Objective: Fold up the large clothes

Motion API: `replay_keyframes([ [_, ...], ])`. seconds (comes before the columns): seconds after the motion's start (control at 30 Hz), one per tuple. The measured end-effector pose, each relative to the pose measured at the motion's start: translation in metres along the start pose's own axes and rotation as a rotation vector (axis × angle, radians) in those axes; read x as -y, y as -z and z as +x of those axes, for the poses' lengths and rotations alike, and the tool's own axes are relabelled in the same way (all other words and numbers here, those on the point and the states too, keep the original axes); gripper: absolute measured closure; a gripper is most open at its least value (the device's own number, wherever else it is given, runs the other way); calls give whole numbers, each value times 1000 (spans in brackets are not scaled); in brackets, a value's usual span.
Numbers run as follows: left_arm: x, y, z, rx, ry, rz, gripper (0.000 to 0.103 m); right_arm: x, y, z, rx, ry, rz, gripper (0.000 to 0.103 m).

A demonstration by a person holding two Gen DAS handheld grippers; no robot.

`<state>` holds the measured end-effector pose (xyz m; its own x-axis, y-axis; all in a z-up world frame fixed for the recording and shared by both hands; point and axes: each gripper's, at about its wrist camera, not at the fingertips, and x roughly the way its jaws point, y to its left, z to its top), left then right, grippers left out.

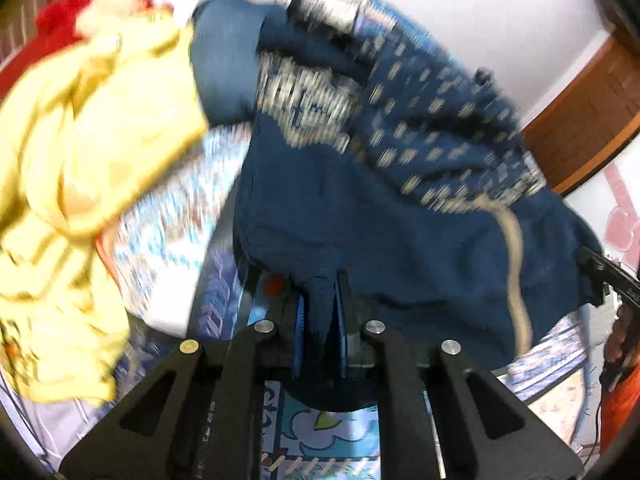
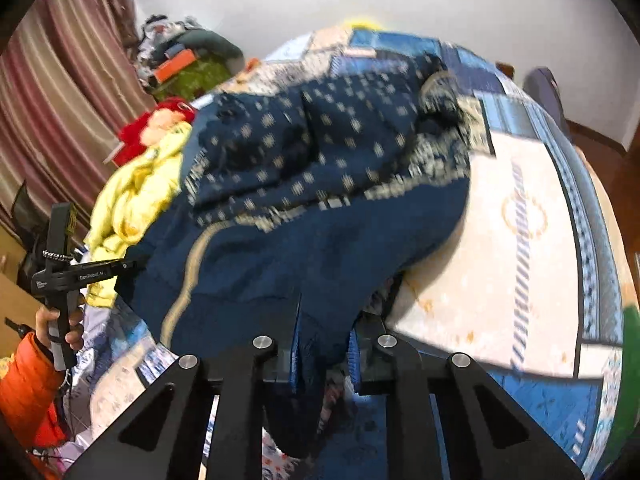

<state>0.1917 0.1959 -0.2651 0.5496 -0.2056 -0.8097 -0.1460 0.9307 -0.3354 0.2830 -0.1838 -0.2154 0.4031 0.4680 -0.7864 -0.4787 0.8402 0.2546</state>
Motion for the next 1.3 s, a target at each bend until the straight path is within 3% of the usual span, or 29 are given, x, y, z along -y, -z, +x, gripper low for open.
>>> replay_keyframes([
  [0.1, 8, -26, -38, 111, 9, 16, 91, 1, -19, -9, 44, -30, 2, 89],
  [0.23, 12, -84, -75, 277, 2, 21, 91, -3, -57, -21, 152, 59, -87, 91],
  [0.37, 12, -143, -76, 362, 55, -10, 91, 14, -103, -21, 214, 95, -57, 92],
  [0.47, 14, -181, -67, 405, 88, -32, 91, 29, -143, -9, 249, 171, -34, 92],
  [0.7, -4, -260, 17, 354, -22, -88, 91, 67, -219, 71, 226, 294, 16, 92],
  [0.83, -35, -284, 85, 265, -76, -175, 91, 76, -240, 135, 187, 368, -15, 91],
  [0.97, -55, -286, 141, 176, -157, -177, 90, 89, -248, 172, 159, 376, -10, 91],
  [1.1, -47, -281, 157, 164, -208, -122, 90, 98, -249, 154, 205, 308, 4, 91],
  [1.2, -33, -286, 153, 135, -274, -41, 90, 91, -251, 121, 255, 342, -47, 91],
  [1.23, -25, -287, 150, 134, -334, 3, 89, 89, -252, 111, 275, 386, -50, 91],
  [1.3, -11, -290, 144, 128, -431, 90, 86, 85, -254, 83, 353, 560, -63, 91],
])
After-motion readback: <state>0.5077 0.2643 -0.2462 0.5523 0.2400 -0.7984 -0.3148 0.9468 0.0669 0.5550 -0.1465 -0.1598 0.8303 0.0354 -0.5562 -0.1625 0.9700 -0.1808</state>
